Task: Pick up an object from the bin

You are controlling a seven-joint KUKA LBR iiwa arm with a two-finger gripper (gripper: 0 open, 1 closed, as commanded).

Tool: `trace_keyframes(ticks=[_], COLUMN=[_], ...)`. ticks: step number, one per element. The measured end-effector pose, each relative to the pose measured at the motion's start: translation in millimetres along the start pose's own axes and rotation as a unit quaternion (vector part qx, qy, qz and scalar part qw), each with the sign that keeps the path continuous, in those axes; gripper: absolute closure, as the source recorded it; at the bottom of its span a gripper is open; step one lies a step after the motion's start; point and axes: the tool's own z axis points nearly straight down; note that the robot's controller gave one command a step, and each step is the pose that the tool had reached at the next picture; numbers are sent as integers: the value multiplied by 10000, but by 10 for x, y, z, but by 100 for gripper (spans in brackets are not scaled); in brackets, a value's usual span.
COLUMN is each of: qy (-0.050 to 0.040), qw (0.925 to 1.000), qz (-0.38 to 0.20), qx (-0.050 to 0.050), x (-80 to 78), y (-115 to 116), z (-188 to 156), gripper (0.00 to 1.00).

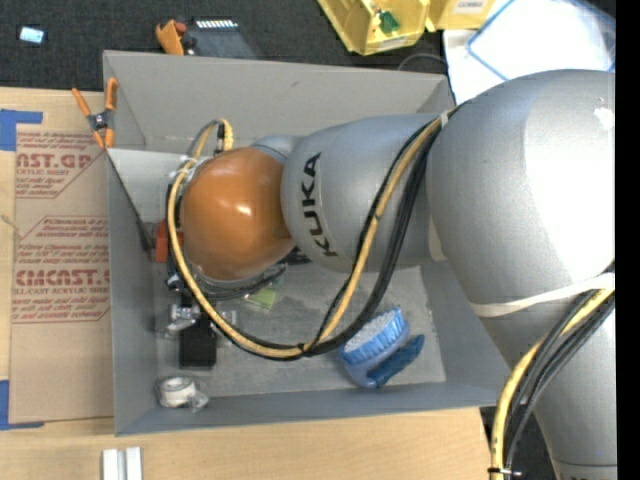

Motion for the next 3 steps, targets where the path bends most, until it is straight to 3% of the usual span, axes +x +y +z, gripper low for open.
trace_keyframes(ticks=[1,3], qy=[-2,-9], qw=[10000,10000], qz=[0,5], qx=[-2,4], x=[0,-13], y=[1,0], z=[-3,-416], gripper=[100,100])
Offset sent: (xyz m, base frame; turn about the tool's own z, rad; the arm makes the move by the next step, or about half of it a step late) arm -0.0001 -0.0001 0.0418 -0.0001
